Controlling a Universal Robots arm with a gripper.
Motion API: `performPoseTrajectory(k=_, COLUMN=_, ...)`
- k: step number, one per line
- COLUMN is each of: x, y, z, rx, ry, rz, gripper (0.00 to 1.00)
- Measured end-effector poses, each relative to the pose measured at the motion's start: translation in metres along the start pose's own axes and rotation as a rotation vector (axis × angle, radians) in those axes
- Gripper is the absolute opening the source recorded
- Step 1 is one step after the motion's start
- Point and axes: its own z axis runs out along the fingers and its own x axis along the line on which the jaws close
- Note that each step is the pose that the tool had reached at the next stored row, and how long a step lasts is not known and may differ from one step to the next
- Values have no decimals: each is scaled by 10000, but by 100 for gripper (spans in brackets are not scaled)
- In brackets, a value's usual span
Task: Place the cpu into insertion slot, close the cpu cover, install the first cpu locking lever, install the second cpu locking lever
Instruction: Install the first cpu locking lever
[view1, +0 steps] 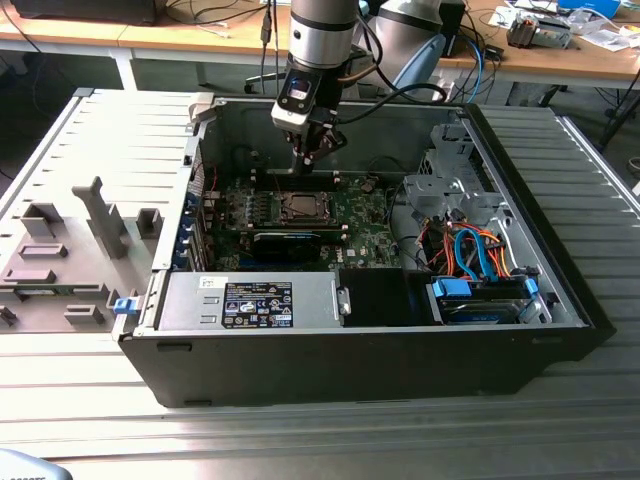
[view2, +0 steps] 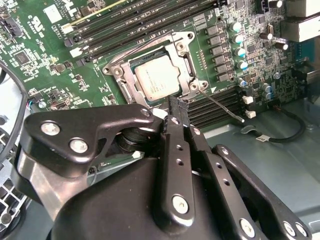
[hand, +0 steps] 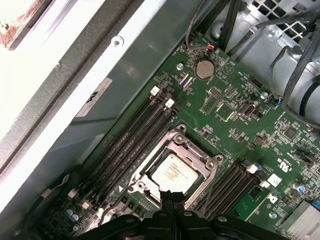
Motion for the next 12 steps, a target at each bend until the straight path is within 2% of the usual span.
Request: performPoseTrajectory(k=12, x=0, y=0, z=0, rx=6, ry=-14, rz=-253, gripper=11)
